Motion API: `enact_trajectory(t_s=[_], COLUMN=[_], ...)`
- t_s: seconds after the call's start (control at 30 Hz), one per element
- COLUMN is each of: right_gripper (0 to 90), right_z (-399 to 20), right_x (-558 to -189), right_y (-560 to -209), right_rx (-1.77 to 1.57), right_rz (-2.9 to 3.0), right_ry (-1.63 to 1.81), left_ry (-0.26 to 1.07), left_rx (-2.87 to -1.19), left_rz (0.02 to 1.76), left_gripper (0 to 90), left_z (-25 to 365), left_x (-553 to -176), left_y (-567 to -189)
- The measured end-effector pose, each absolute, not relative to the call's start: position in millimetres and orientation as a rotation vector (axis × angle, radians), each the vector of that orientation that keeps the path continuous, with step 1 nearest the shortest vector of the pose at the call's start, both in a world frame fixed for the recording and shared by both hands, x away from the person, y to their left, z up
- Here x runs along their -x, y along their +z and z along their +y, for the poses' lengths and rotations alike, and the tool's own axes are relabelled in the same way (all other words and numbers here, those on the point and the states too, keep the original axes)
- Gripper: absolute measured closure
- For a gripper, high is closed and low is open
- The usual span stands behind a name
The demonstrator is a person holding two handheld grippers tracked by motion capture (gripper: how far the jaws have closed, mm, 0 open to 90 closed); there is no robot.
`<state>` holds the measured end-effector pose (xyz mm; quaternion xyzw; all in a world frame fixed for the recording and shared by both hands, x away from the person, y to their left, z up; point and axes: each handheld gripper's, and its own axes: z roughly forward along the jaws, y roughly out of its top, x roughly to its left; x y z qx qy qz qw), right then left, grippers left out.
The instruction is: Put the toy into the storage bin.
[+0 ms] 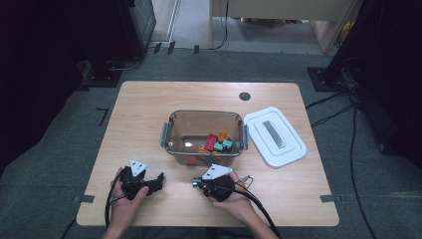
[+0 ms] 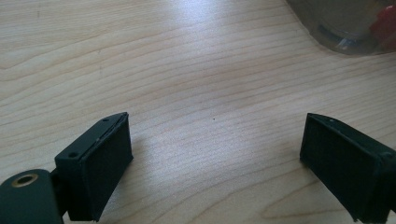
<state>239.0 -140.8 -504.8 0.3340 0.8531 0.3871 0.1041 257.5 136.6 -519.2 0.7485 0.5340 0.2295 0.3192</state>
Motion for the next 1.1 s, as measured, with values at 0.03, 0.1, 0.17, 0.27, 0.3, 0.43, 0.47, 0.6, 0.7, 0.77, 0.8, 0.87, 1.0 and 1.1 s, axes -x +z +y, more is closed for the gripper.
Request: enact_trajectory(t_s=[0.03, 0.1, 0.17, 0.27, 0.3, 0.43, 0.47, 0.6, 0.7, 0.77, 0.8, 0.87, 1.0, 1.1], right_gripper=[70.8, 64.8, 58.4, 50.1, 49.7, 47.8, 47.2, 46.1, 51.0, 57.0, 61.7, 67.2, 67.6, 67.6], right_z=[-141, -142, -142, -141, -140, -134, -132, -129, -128, -129, -129, -132, -136, -141], right_x=[-239, -239, -241, -244, -245, -247, -247, -250, -250, -250, -250, -251, -249, -247], right_y=[-504, -503, -502, -501, -501, -505, -506, -513, -514, -513, -513, -513, -513, -512], right_rx=[-0.982, -0.977, -0.979, -0.965, -0.954, -0.899, -0.891, -0.885, -0.88, -0.891, -0.9, -0.911, -0.928, -0.935], right_rz=[2.52, 2.515, 2.509, 2.505, 2.507, 2.542, 2.547, 2.562, 2.558, 2.548, 2.544, 2.534, 2.53, 2.524], right_ry=[1.152, 1.157, 1.169, 1.155, 1.159, 1.146, 1.132, 1.087, 1.078, 1.078, 1.076, 1.078, 1.084, 1.095], left_ry=[0.603, 0.603, 0.603, 0.602, 0.602, 0.603, 0.603, 0.603, 0.603, 0.603, 0.603, 0.603, 0.603, 0.603], left_rx=[-1.968, -1.968, -1.968, -1.967, -1.967, -1.968, -1.968, -1.968, -1.968, -1.968, -1.968, -1.968, -1.968, -1.968], left_rz=[1.404, 1.404, 1.404, 1.405, 1.404, 1.404, 1.404, 1.404, 1.404, 1.404, 1.404, 1.404, 1.404, 1.404], left_gripper=[8.8, 8.8, 8.8, 8.8, 8.8, 8.8, 8.8, 8.8, 8.8, 8.8, 8.8, 8.8, 8.8, 8.8], left_z=[137, 137, 137, 137, 137, 137, 137, 137, 137, 137, 137, 137, 137, 137], left_x=[-258, -258, -258, -258, -258, -258, -258, -258, -258, -258, -258, -258, -258, -258], left_y=[-519, -519, -519, -519, -519, -519, -519, -519, -519, -519, -519, -519, -519, -519])
